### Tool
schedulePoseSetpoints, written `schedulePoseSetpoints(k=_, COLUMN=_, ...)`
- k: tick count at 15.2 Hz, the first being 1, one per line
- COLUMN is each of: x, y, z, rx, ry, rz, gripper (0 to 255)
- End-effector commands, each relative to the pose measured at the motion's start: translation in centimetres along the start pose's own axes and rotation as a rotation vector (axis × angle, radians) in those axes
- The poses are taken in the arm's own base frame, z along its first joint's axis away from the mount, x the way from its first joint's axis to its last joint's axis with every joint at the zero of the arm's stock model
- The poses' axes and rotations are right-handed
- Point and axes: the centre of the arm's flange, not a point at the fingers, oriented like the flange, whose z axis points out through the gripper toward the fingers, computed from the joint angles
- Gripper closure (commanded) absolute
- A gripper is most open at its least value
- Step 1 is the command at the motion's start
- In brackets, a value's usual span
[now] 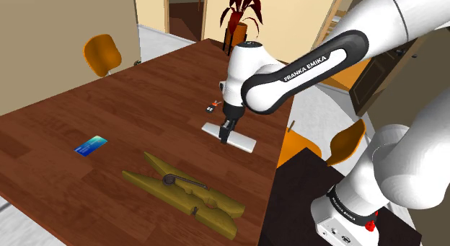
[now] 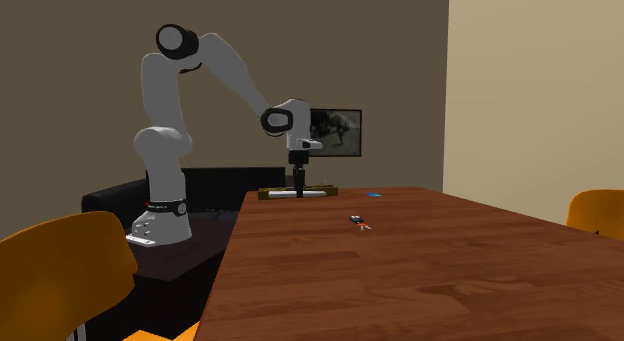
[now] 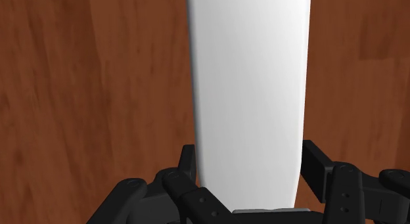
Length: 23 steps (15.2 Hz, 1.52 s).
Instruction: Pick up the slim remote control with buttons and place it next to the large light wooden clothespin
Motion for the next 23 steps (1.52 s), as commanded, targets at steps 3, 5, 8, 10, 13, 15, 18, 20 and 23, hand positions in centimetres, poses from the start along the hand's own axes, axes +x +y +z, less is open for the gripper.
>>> schedulePoseSetpoints(k=3, x=0.0, y=0.0, z=2.1, rx=0.0, ry=0.001, rz=0.0, gripper=255)
schedulePoseSetpoints(k=5, x=0.0, y=0.0, z=3.2, rx=0.0, ry=0.001, rz=0.0, gripper=255)
schedulePoseSetpoints(k=8, x=0.0, y=0.0, z=4.0, rx=0.0, ry=0.001, rz=0.0, gripper=255)
schedulePoseSetpoints(k=10, x=0.0, y=0.0, z=4.0, rx=0.0, ry=0.001, rz=0.0, gripper=255)
schedulePoseSetpoints(k=13, x=0.0, y=0.0, z=4.0, rx=0.0, ry=0.001, rz=0.0, gripper=255)
schedulePoseSetpoints(k=15, x=0.0, y=0.0, z=4.0, rx=0.0, ry=0.001, rz=0.0, gripper=0)
schedulePoseSetpoints(k=18, x=0.0, y=0.0, z=4.0, rx=0.0, ry=0.001, rz=0.0, gripper=0)
schedulePoseSetpoints(k=20, x=0.0, y=0.0, z=4.0, rx=0.0, ry=0.001, rz=0.0, gripper=0)
schedulePoseSetpoints(k=23, x=0.0, y=0.0, z=0.0, rx=0.0, ry=0.001, rz=0.0, gripper=0)
